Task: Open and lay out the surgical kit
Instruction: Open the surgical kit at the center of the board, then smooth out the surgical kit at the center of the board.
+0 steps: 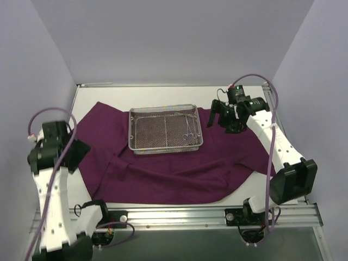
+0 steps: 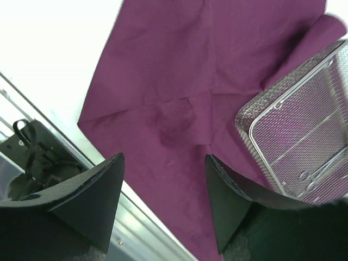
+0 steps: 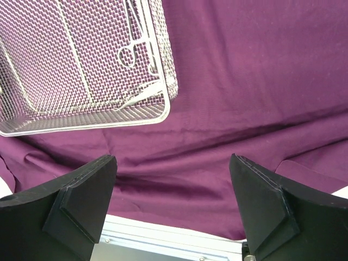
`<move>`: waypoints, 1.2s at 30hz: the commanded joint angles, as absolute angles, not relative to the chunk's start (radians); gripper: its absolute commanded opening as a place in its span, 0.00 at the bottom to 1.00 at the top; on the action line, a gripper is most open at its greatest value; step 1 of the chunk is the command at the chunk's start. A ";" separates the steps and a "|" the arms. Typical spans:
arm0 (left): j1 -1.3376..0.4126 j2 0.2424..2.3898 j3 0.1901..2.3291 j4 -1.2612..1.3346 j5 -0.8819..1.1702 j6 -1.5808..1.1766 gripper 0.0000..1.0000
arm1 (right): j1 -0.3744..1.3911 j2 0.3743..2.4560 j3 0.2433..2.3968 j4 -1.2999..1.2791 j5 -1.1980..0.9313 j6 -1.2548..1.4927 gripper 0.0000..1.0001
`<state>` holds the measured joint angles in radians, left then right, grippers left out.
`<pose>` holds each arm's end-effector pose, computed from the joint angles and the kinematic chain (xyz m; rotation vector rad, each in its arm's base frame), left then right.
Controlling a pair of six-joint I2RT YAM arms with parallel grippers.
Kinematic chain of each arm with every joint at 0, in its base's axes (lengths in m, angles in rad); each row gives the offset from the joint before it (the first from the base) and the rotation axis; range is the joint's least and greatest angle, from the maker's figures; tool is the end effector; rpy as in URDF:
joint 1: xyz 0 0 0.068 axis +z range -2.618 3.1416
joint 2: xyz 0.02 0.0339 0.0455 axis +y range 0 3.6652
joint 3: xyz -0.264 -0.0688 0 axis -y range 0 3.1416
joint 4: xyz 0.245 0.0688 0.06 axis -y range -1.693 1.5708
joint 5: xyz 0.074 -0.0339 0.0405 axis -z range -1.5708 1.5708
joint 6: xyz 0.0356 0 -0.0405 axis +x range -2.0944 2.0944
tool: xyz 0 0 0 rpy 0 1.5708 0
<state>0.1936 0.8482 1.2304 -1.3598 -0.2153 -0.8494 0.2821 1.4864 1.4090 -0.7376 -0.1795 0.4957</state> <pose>0.1076 0.0289 0.3684 -1.3242 2.1381 0.0098 0.3070 0.0956 0.3381 0.1739 2.4423 0.5721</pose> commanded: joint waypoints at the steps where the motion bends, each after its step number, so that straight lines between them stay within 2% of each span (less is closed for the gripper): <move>1: 0.192 1.098 1.317 -1.221 -0.106 -0.694 0.70 | 0.272 1.521 1.480 -0.735 -0.153 0.489 0.88; 2: 0.189 1.167 1.350 -1.209 -0.088 -0.668 0.70 | 0.259 1.538 1.492 -0.730 -0.147 0.492 0.88; 3: 0.181 1.322 1.395 -1.210 -0.074 -0.631 0.70 | 0.252 1.560 1.506 -0.720 -0.138 0.495 0.88; 5: 0.123 1.481 1.572 -1.238 -0.086 -0.598 0.72 | 0.223 1.636 1.558 -0.716 -0.135 0.491 0.88; 6: 0.098 1.623 1.641 -1.258 -0.110 -0.586 0.76 | 0.213 1.667 1.580 -0.725 -0.132 0.489 0.88; 9: 0.034 1.869 1.891 -1.339 -0.202 -0.516 0.85 | 0.190 1.822 1.667 -0.756 -0.111 0.463 0.89; 14: 0.017 2.179 2.171 -1.408 -0.192 -0.448 0.88 | 0.176 1.974 1.802 -0.791 -0.034 0.410 0.93; 18: 0.011 2.321 2.291 -1.439 -0.201 -0.431 0.88 | 0.163 2.072 1.844 -0.810 -0.022 0.385 0.93; 21: 0.011 2.388 2.295 -1.422 -0.192 -0.443 0.87 | 0.163 2.137 1.841 -0.795 -0.012 0.367 0.93; 26: 0.029 2.500 2.315 -1.450 -0.195 -0.515 0.77 | 0.156 2.224 1.829 -0.727 -0.003 0.342 0.93; 28: 0.041 2.513 2.303 -1.436 -0.192 -0.546 0.77 | 0.155 2.269 1.830 -0.686 -0.003 0.342 0.93; 36: 0.220 2.577 2.264 -1.413 -0.149 -0.629 0.77 | 0.118 2.449 1.937 -0.675 0.081 0.413 0.91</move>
<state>0.1249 2.5111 2.2749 -1.3415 -0.1150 -0.5812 0.1562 2.3314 1.9160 -0.6941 -0.0021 0.3748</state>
